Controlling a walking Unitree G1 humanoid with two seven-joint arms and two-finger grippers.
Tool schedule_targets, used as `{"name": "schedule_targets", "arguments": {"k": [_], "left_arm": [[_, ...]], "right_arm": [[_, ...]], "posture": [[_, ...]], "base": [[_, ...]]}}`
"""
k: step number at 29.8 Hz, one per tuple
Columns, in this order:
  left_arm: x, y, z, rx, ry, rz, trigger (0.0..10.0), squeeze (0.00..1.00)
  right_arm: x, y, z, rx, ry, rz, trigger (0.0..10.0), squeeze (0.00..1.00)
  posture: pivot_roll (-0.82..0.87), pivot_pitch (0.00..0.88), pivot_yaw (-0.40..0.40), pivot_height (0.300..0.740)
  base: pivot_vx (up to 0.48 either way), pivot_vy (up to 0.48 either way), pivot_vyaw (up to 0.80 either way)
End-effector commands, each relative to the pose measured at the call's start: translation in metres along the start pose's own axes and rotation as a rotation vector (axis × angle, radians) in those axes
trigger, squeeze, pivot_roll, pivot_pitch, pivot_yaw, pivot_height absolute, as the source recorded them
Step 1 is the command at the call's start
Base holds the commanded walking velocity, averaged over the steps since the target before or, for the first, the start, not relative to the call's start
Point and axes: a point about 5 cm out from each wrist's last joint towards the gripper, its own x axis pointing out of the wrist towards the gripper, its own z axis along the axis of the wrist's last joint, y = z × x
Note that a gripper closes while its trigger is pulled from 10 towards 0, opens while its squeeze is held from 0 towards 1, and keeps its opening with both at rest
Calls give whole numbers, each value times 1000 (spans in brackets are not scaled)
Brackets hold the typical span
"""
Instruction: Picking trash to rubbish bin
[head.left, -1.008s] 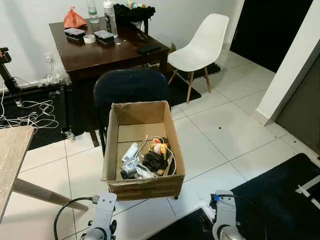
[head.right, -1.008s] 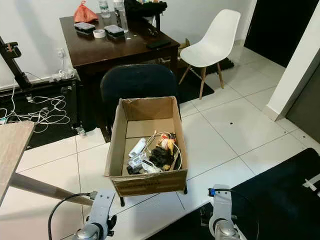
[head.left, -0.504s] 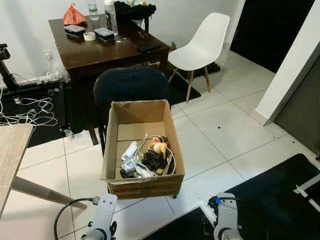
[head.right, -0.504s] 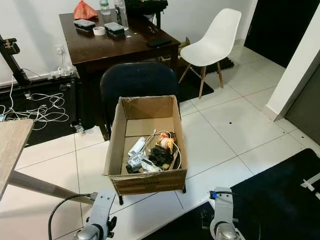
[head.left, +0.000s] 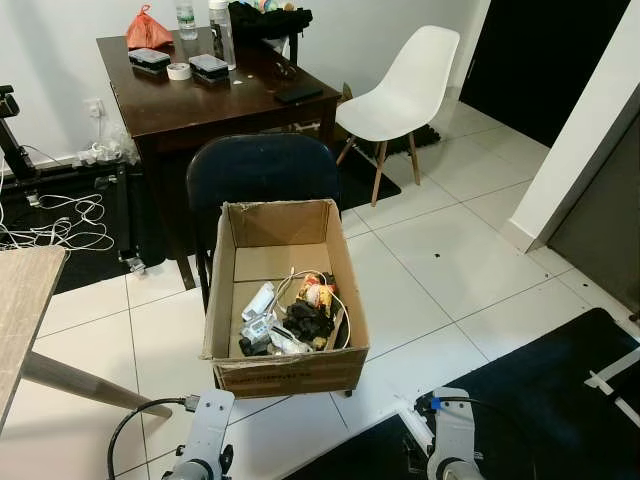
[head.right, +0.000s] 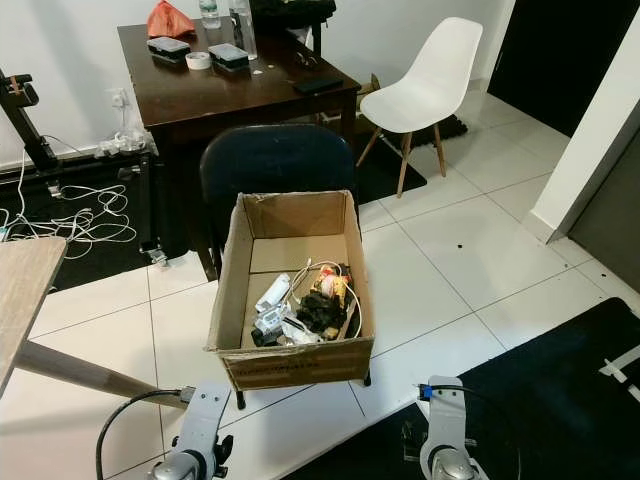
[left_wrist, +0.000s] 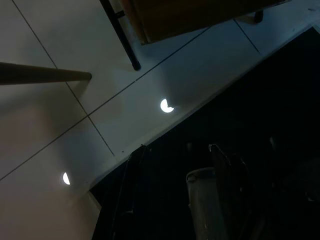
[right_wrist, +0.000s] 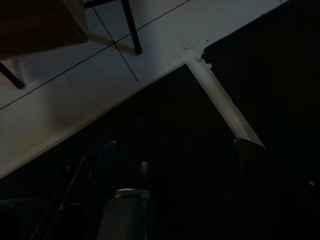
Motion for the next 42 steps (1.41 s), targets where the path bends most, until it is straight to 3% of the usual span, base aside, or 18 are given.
{"name": "schedule_targets", "arguments": {"k": [1, 13, 42], "left_arm": [[0, 0, -2, -1, 6, 2, 10000, 0], [-1, -6, -4, -5, 8, -9, 10000, 0], [-3, -1, -10, -6, 14, 6, 10000, 0]], "right_arm": [[-1, 1, -5, -1, 12, 3, 10000, 0], [-1, 1, -5, -10, 14, 7, 10000, 0], [-2, 4, -8, -59, 24, 36, 10000, 0]], "posture": [[75, 57, -7, 740], [68, 68, -13, 740], [91, 59, -28, 740]], "base": [[0, 0, 0], [0, 0, 0], [0, 0, 0]]}}
